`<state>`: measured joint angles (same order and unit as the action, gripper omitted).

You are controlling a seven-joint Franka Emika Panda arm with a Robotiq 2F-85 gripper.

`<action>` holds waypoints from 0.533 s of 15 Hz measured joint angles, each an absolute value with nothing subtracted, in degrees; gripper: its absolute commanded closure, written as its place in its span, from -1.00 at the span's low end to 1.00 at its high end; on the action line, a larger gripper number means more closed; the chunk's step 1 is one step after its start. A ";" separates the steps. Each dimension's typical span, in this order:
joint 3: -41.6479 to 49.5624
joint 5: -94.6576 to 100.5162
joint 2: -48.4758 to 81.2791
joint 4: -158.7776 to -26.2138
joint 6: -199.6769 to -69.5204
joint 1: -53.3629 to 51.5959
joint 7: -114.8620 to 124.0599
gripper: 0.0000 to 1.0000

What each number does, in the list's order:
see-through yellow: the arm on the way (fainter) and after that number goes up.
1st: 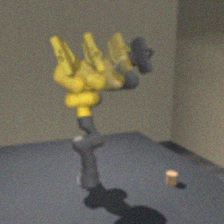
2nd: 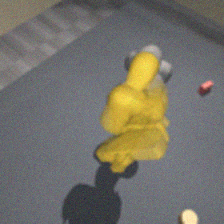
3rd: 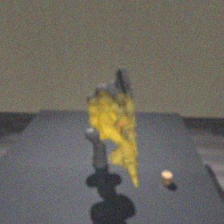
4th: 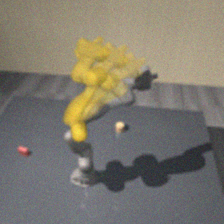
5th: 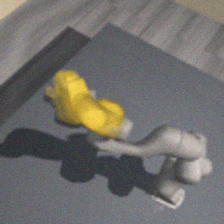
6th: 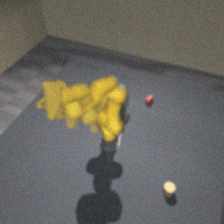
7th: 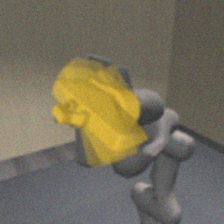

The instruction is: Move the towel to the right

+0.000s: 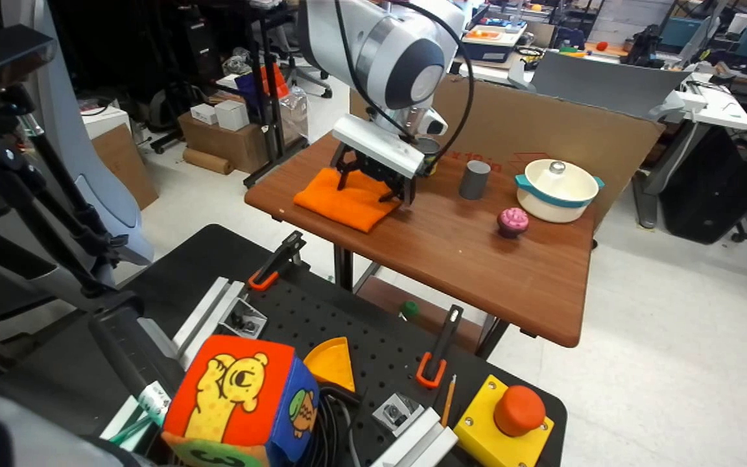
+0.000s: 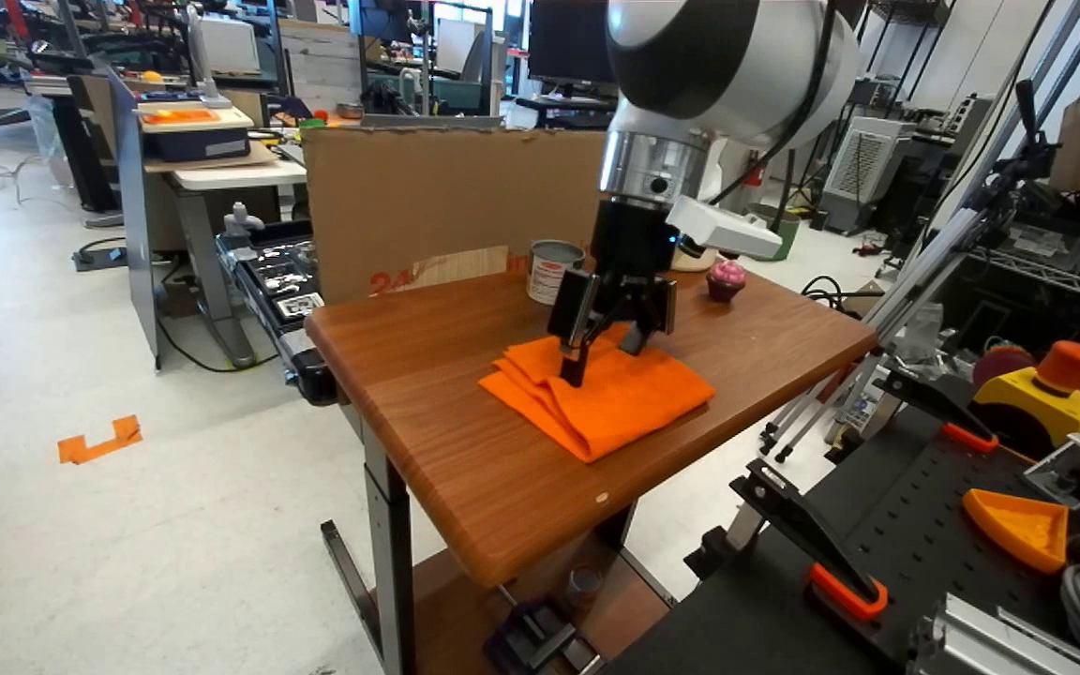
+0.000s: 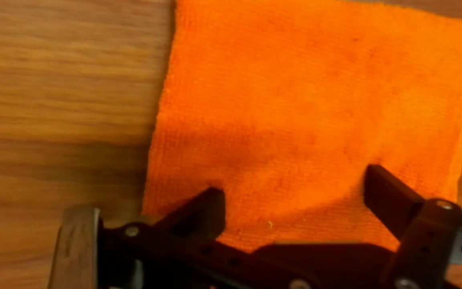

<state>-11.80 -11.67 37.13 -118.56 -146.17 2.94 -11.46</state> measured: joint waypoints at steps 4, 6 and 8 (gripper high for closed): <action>-9.30 -11.95 36.20 -119.71 -146.18 5.84 -9.93 -1.00; -8.22 -11.81 35.76 -120.25 -146.30 5.72 -9.07 -1.00; -7.61 -11.59 35.12 -120.89 -146.30 5.35 -8.40 -1.00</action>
<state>-7.61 -11.59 35.12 -120.89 -146.30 5.35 -8.40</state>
